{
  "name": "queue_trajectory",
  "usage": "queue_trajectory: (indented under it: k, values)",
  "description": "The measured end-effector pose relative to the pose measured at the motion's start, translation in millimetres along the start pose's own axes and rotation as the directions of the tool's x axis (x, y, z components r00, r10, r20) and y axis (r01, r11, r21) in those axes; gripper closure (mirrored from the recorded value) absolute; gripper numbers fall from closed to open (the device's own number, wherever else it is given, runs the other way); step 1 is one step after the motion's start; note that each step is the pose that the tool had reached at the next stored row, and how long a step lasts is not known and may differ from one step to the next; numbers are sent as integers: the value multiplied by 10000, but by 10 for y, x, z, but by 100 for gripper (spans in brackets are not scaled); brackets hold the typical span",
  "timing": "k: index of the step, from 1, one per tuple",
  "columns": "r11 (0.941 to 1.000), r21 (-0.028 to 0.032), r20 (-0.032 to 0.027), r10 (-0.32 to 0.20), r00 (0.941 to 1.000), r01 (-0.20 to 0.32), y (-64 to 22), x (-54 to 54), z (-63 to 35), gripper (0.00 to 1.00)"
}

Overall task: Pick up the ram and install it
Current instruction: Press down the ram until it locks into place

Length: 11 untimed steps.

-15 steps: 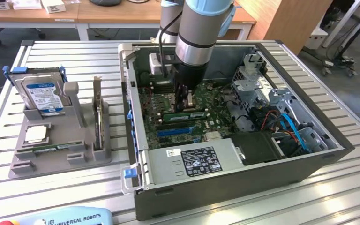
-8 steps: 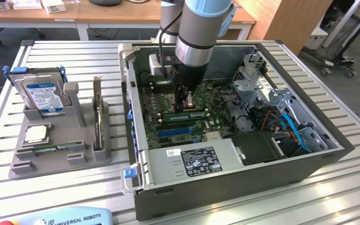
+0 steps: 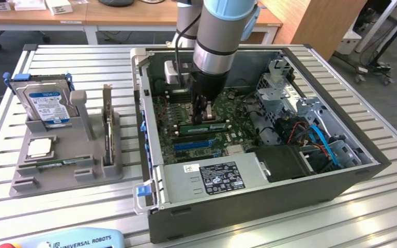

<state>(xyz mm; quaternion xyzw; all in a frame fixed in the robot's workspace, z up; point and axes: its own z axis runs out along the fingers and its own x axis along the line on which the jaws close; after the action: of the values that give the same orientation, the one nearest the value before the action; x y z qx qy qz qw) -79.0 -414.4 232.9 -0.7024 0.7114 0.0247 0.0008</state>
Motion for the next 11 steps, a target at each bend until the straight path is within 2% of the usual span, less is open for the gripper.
queue_trajectory:
  k: [11]
  values:
    - [10000, -1, -3, -1, 10000, 1, -1, 10, 16, 90]
